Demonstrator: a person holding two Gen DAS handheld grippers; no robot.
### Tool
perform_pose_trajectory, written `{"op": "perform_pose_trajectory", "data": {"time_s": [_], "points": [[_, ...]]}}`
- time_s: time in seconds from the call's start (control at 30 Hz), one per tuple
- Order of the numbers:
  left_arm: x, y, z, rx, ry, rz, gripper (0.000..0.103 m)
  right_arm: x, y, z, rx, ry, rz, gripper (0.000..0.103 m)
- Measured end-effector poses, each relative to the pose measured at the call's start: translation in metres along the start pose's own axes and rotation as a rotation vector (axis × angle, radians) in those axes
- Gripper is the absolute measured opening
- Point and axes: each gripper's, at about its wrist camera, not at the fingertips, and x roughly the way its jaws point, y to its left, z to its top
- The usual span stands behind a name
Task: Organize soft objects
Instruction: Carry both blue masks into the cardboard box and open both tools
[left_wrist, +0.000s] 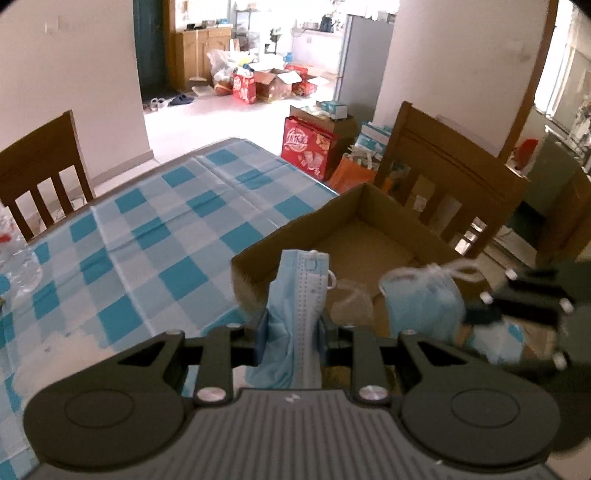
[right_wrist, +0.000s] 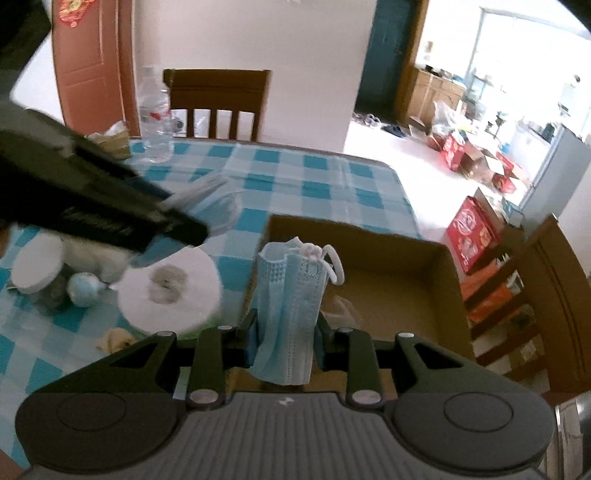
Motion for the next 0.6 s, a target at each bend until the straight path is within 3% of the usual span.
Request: {"op": "perform_pose_trajectory", "data": {"time_s": [0.23, 0.33, 0.37, 0.4, 0.6], "points": [[0.045, -0.027, 0.036, 0.015, 0.013, 0.014, 0.026, 0.002, -0.031, -0.012, 0.003, 0.009, -0.012, 0.033], [0.059, -0.034, 0.046, 0.022, 0.009, 0.037, 0.046, 0.005, -0.042, -0.014, 0.011, 0.011, -0.017, 0.033], [0.062, -0.035, 0.048, 0.017, 0.0, 0.055, 0.067, 0.006, -0.045, -0.015, 0.016, 0.013, -0.018, 0.033], [0.065, -0.036, 0.049, 0.014, -0.013, 0.071, 0.082, 0.008, -0.049, -0.015, 0.022, 0.015, -0.019, 0.033], [0.057, -0.038, 0.048, 0.009, -0.052, 0.102, 0.084, 0.02, -0.066, -0.018, 0.033, 0.03, -0.021, 0.033]]}}
